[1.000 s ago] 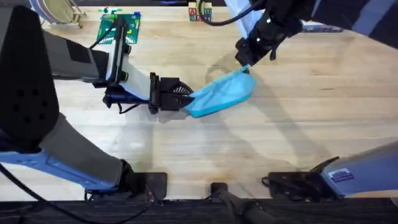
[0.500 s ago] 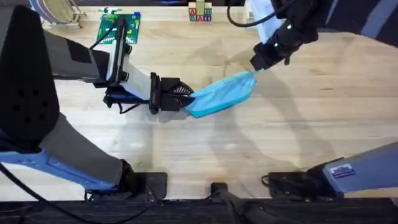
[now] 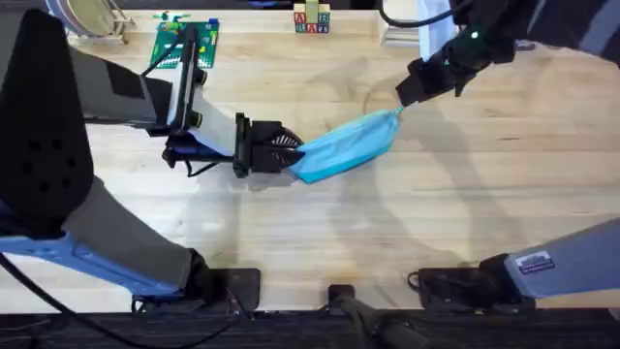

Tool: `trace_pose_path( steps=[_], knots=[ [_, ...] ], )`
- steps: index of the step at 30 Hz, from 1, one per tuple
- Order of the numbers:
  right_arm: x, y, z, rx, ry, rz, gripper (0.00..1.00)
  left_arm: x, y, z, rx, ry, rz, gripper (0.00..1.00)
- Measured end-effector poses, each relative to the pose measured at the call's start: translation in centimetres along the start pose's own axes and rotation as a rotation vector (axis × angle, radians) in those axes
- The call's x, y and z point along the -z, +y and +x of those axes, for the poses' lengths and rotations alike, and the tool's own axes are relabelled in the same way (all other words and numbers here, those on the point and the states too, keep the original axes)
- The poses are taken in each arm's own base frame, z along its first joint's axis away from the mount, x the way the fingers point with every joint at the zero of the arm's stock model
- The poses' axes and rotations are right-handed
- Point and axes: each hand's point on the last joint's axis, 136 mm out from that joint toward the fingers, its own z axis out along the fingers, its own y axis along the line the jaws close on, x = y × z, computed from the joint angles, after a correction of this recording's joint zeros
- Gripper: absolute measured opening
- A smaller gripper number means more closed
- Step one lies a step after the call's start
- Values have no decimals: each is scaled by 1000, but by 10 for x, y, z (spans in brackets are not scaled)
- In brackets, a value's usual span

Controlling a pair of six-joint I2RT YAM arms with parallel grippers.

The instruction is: Unzip the bag, pick up the pens from the table one at a time and place them inside, then zip the bag closed.

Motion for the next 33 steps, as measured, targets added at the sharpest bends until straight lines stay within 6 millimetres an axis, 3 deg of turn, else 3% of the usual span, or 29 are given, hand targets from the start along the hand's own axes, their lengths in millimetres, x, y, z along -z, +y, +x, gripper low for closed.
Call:
trace_pose_path(
  steps=[3,8,9,11,22,33],
  knots=[
    [-11,-4,2,-11,21,3,33,0,0,0,1,1,1,43],
    [-29,-51,10,-81,55,120,33,1,-2,0,19,3,2,43],
    [-30,-75,16,-125,63,168,33,1,-2,0,19,3,2,43],
    [-29,-84,19,-141,63,186,33,1,-2,0,19,3,2,42],
    [-27,-87,22,-146,72,199,33,1,-2,0,19,3,2,42],
    [64,-66,-3,-77,-130,241,32,1,-2,0,19,3,2,42]
  ],
)
